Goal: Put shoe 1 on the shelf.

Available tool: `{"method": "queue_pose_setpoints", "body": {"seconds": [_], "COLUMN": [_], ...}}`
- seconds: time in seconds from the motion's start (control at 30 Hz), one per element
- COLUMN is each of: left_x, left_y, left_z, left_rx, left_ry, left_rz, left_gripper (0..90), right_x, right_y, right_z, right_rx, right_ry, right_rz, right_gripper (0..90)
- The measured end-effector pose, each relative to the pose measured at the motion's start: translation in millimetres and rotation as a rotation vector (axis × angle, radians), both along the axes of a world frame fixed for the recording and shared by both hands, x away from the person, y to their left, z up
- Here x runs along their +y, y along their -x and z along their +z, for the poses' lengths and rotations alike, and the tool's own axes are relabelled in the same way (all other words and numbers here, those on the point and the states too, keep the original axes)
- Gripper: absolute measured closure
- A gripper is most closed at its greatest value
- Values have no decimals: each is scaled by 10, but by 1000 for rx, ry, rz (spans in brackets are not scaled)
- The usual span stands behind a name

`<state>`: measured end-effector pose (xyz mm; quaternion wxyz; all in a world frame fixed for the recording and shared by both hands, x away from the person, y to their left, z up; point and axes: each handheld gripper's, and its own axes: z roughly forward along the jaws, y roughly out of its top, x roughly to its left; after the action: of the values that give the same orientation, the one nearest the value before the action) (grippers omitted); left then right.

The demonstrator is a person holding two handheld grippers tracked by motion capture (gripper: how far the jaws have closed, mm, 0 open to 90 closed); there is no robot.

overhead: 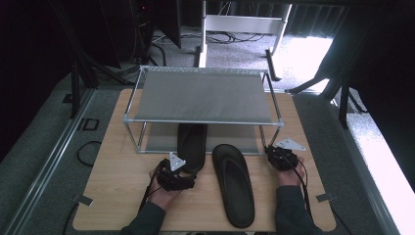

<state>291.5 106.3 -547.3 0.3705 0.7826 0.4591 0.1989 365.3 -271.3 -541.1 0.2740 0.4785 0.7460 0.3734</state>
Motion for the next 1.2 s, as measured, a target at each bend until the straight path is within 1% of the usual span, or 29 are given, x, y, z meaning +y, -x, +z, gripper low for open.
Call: {"method": "queue_pose_setpoints", "body": {"seconds": [0.07,0.13,0.17,0.23,0.43,0.53,0.6,0.77,0.97,1.07,1.2], "left_x": [-5,-10,-8,-4,22,41,46,39,24,43,57], "left_y": [-19,-46,-70,-111,-272,-379,-446,-570,-669,-701,-724], "left_z": [-1,0,0,-5,-9,-9,-9,-27,-49,-57,-68], "left_rx": [3,3,3,0,-9,2,-2,-3,-18,-19,-30], "left_ry": [2,-5,-1,-6,-11,-2,-8,-6,-3,16,22], "left_rz": [-5,-5,-7,-11,-19,-26,-29,-28,-27,-36,-39], "left_gripper": [187,196,197,197,204,204,204,205,205,205,204], "right_x": [0,0,0,1,2,3,2,1,1,1,2], "right_y": [0,-1,0,0,2,2,1,1,1,1,1], "right_z": [0,-1,0,-1,0,0,-1,-1,-1,-1,-2], "right_rx": [0,0,0,0,1,1,1,1,1,1,1], "right_ry": [0,1,0,1,4,5,5,3,3,4,3], "right_rz": [0,0,-1,-1,0,-1,0,0,1,1,0], "right_gripper": [781,782,782,781,781,781,781,782,781,781,781]}}
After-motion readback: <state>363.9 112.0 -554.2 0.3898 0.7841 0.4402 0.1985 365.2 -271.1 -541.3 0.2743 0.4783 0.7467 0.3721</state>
